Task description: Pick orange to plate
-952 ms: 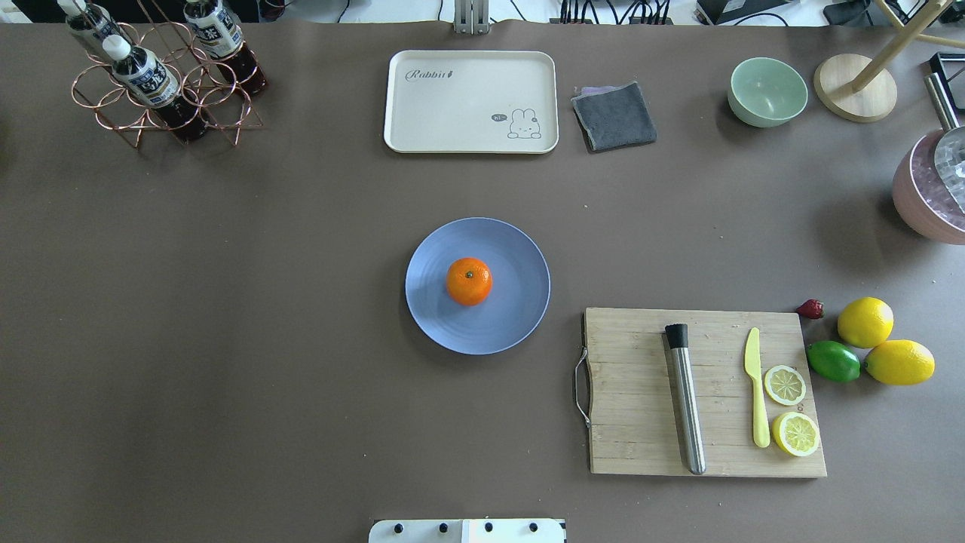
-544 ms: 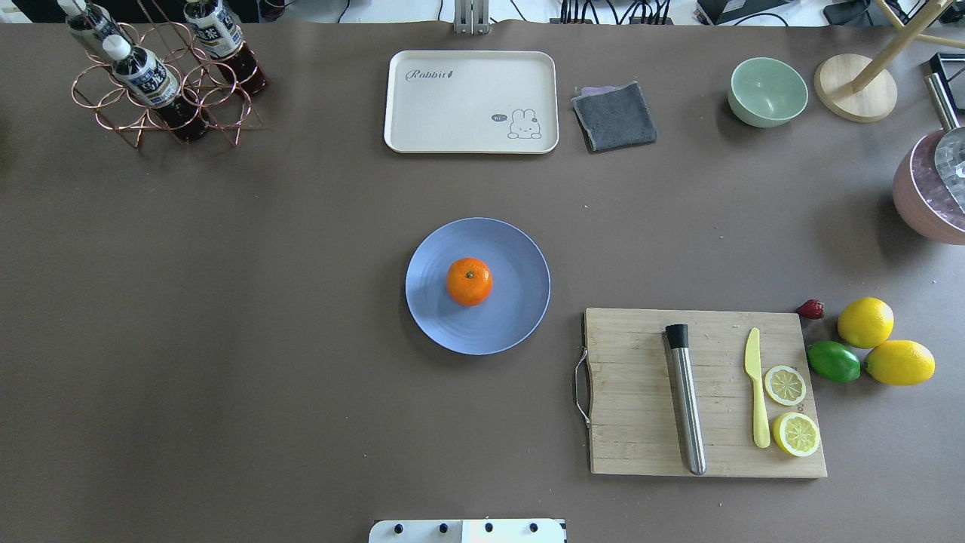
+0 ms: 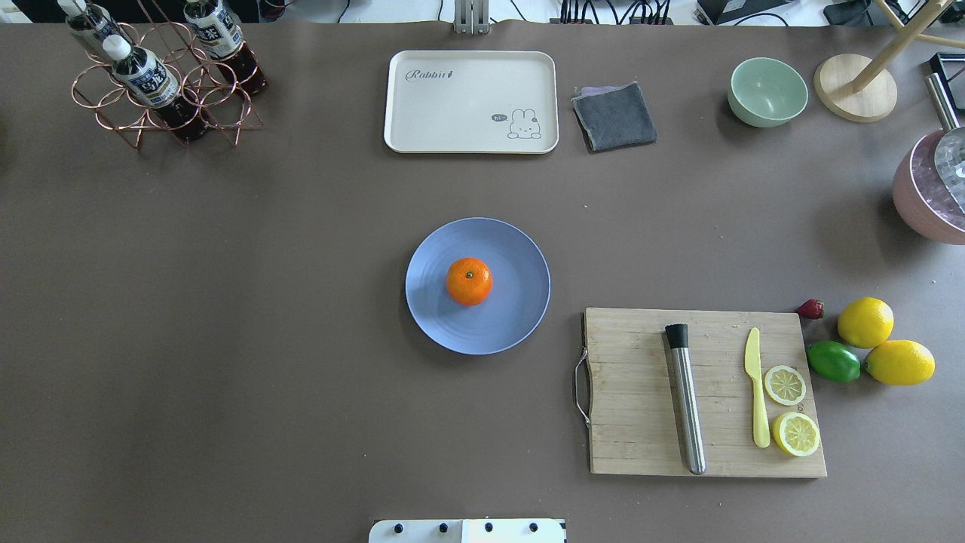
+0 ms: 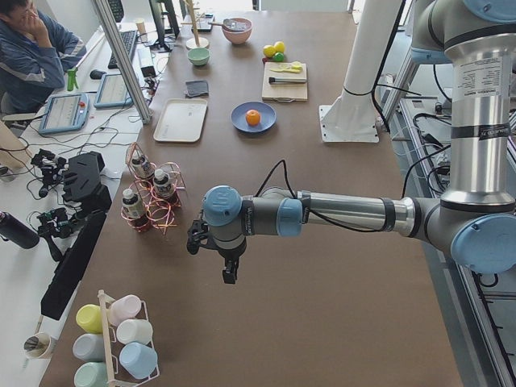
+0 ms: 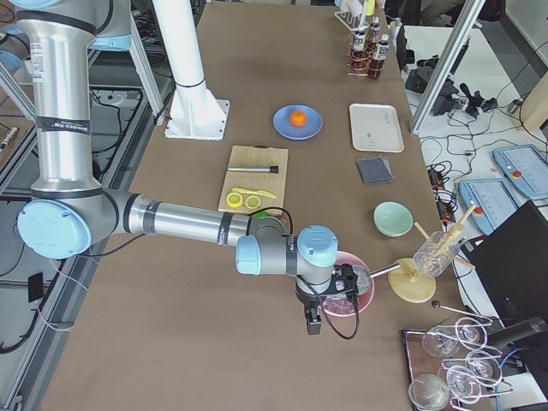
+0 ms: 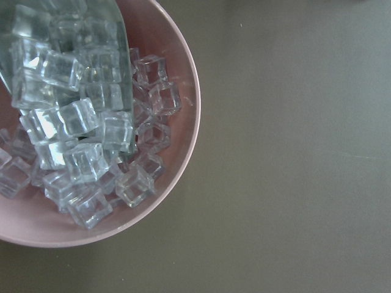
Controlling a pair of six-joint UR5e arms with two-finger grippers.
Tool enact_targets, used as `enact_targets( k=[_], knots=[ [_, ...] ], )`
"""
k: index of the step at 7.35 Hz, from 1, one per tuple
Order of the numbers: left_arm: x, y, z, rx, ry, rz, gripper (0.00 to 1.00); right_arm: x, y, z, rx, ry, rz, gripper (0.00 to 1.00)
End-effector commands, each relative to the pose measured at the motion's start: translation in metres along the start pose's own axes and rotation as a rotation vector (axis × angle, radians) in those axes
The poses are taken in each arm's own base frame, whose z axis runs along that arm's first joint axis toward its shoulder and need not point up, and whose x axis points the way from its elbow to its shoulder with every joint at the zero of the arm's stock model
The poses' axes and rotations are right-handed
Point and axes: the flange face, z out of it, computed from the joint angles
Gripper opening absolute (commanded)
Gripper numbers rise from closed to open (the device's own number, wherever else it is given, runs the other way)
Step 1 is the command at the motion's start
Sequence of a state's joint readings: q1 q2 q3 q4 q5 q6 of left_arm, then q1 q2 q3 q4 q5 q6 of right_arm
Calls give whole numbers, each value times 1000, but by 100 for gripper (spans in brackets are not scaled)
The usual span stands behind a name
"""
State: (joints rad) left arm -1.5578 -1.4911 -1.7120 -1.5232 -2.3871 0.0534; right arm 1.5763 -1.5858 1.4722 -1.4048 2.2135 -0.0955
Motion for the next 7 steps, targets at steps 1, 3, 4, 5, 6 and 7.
enact_targets(
  k=[1,3,4,5,6,7],
  knots=[
    [-5,2,-1,4,-4,-9,98,-9,-8,-6,12,-53,32,100],
    [-11,0,-5,10,-82,-9,98,-15,-10,-7,-32,-118,154,100],
    [-10,-1,-6,12,-82,-11,98,-15,-10,-7,-31,-118,153,100],
    [-10,-1,-6,12,-82,-11,98,-14,-8,-6,-35,-116,156,100],
    [-10,-1,-6,12,-82,-11,98,-15,-11,-8,-29,-115,150,100],
    [-10,-1,-6,12,-82,-11,98,-15,-11,-7,-30,-113,152,100]
  ],
)
